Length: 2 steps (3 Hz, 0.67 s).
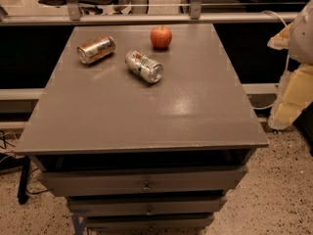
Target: Place 7up can upright
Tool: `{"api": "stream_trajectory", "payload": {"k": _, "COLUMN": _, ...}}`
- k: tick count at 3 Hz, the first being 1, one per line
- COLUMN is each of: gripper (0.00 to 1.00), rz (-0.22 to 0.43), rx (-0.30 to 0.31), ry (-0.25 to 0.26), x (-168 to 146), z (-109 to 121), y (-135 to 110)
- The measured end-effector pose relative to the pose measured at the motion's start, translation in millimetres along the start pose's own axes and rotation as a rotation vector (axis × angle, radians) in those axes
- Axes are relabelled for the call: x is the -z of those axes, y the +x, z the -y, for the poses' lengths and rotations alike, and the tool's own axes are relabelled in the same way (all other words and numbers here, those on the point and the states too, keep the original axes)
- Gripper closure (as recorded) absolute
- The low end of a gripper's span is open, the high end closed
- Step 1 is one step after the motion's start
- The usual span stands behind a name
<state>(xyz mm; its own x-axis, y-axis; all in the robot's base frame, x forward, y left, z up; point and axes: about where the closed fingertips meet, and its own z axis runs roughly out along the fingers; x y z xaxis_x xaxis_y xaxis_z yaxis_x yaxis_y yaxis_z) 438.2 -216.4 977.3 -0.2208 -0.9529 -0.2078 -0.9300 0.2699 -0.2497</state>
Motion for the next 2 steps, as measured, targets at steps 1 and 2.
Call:
{"api": "stream_trajectory", "payload": {"k": 1, "gripper": 0.00, "rz": 0.000, "rx": 0.000, "ry": 0.000, "x": 0, "z": 0, "y": 0}}
{"api": "stream_trajectory", "payload": {"k": 2, "gripper": 0.00, "rz": 0.064, "rx": -0.005, "ry": -0.006, "x": -4, "z": 13, "y": -18}}
